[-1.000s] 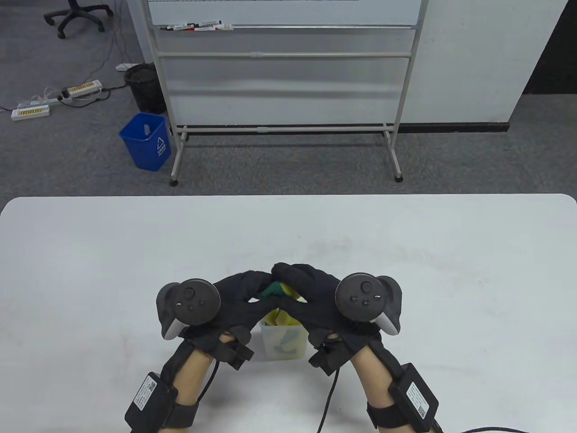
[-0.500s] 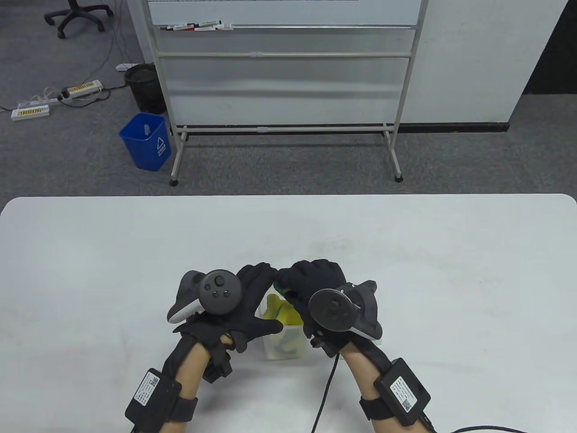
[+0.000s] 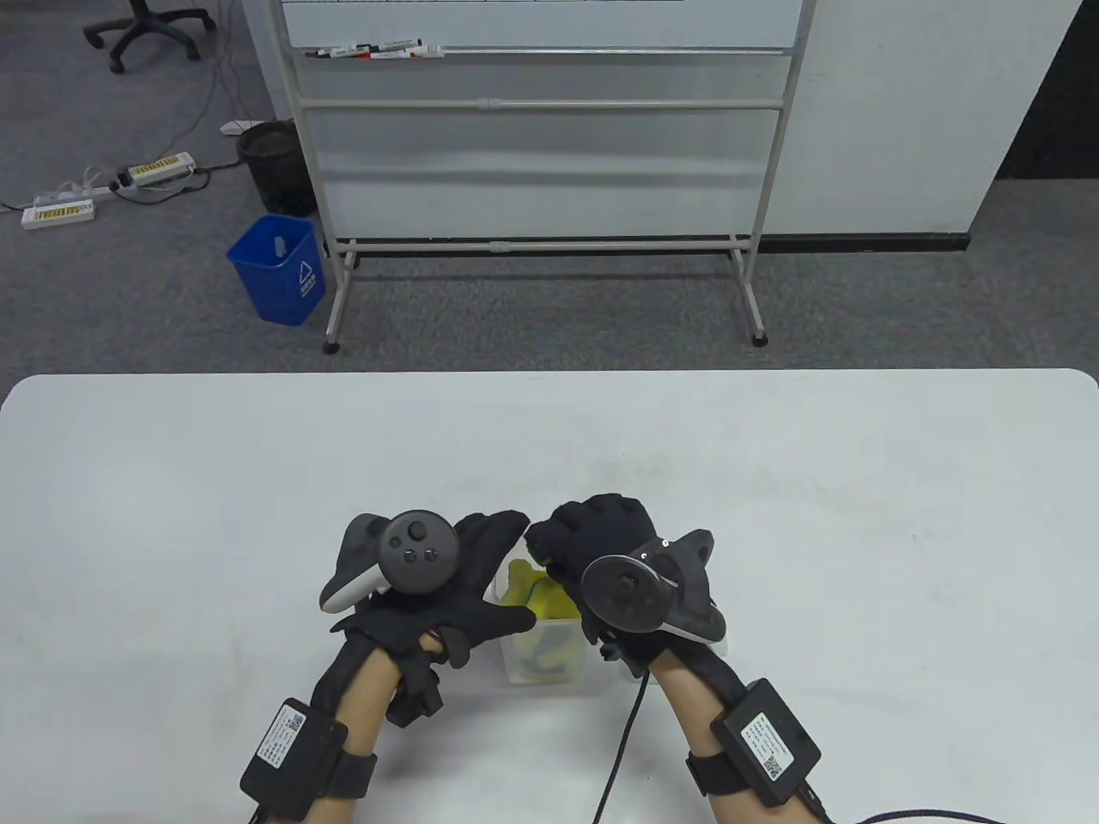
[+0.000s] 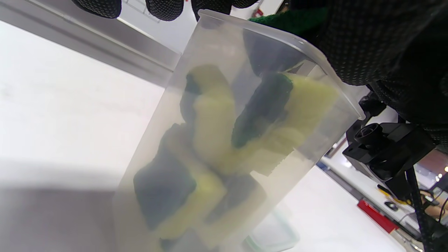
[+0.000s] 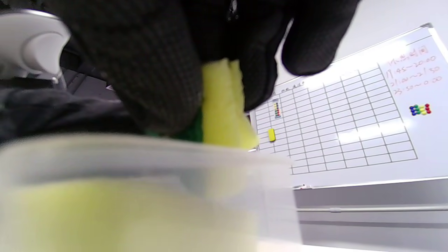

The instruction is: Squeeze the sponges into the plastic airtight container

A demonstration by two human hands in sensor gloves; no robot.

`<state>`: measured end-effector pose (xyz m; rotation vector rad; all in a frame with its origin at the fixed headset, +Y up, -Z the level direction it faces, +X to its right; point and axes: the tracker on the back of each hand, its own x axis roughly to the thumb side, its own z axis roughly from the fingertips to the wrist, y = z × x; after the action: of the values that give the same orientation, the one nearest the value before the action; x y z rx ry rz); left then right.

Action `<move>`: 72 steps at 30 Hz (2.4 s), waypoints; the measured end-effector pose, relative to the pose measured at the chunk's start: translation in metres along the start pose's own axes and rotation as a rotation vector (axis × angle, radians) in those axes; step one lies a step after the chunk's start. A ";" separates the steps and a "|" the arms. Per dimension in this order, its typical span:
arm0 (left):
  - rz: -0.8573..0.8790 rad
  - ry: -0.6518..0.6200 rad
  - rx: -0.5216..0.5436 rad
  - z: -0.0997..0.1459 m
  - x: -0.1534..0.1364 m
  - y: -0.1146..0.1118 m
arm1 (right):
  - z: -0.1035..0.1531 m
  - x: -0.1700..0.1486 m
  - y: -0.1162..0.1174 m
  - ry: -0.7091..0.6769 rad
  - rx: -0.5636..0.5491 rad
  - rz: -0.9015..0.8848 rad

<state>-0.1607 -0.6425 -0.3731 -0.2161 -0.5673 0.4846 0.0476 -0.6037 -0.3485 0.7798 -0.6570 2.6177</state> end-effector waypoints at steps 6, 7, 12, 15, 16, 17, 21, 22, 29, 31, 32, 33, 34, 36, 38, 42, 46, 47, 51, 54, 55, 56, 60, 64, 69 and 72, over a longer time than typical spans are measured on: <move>0.007 0.002 -0.005 0.000 0.000 0.000 | -0.003 0.006 0.012 -0.076 0.092 0.076; 0.010 0.002 -0.005 0.000 0.000 0.000 | -0.004 0.007 0.013 -0.074 0.113 0.083; 0.017 0.003 -0.007 0.000 0.000 -0.001 | -0.009 0.006 0.016 -0.028 0.227 0.140; 0.018 0.003 -0.007 0.000 -0.001 -0.001 | -0.011 0.005 0.017 -0.023 0.234 0.144; 0.020 0.003 -0.007 0.000 -0.001 -0.001 | -0.012 0.006 0.018 -0.020 0.255 0.155; 0.020 0.003 -0.008 0.000 -0.001 -0.001 | -0.012 0.006 0.019 -0.026 0.265 0.161; 0.022 0.003 -0.007 0.000 -0.001 -0.001 | -0.014 0.010 0.026 -0.037 0.327 0.208; 0.022 0.002 -0.006 -0.001 -0.001 -0.001 | -0.016 0.011 0.030 -0.033 0.366 0.228; 0.029 0.003 -0.007 -0.001 -0.002 -0.002 | -0.023 0.015 0.036 -0.016 0.484 0.274; 0.028 0.004 -0.007 -0.001 -0.002 -0.002 | -0.023 0.015 0.037 -0.021 0.497 0.276; 0.027 0.004 -0.007 -0.001 -0.002 -0.002 | -0.023 0.015 0.037 -0.026 0.498 0.275; 0.027 0.004 -0.007 -0.001 -0.002 -0.002 | -0.023 0.015 0.037 -0.031 0.501 0.272; 0.028 0.004 -0.008 -0.001 -0.002 -0.002 | -0.023 0.014 0.037 -0.033 0.513 0.262; 0.029 0.005 -0.008 -0.001 -0.002 -0.002 | -0.024 0.012 0.039 -0.038 0.553 0.247; 0.032 0.005 -0.008 -0.001 -0.003 -0.002 | -0.026 0.010 0.041 -0.013 0.631 0.235; 0.037 0.005 -0.010 -0.001 -0.003 -0.002 | -0.029 0.009 0.043 -0.008 0.667 0.229; 0.038 0.005 -0.011 -0.001 -0.003 -0.002 | -0.024 0.003 0.041 -0.005 0.595 0.151; 0.038 0.005 -0.012 -0.001 -0.003 -0.002 | -0.022 0.000 0.039 -0.008 0.545 0.122; 0.045 0.004 -0.014 -0.001 -0.003 -0.002 | -0.011 -0.007 0.031 -0.046 0.373 0.047; 0.045 0.003 -0.015 -0.001 -0.004 -0.002 | -0.006 -0.006 0.027 -0.080 0.271 0.061; 0.046 0.003 -0.015 -0.001 -0.004 -0.002 | -0.004 -0.007 0.025 -0.086 0.233 0.067; 0.046 0.003 -0.015 -0.001 -0.004 -0.002 | -0.004 -0.007 0.024 -0.086 0.213 0.070; 0.043 0.002 -0.016 -0.002 -0.004 -0.002 | 0.001 -0.013 0.016 -0.051 0.141 0.027; 0.044 0.001 -0.018 -0.002 -0.004 -0.002 | 0.006 -0.023 0.002 0.019 0.093 -0.051; 0.035 -0.005 -0.017 -0.002 -0.004 -0.002 | 0.021 -0.053 -0.018 0.193 -0.013 -0.174; 0.034 -0.013 -0.011 -0.002 -0.004 -0.002 | 0.035 -0.079 -0.017 0.312 0.049 -0.185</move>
<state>-0.1619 -0.6470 -0.3760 -0.2340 -0.5797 0.5156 0.1327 -0.6219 -0.3627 0.4074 -0.4123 2.5161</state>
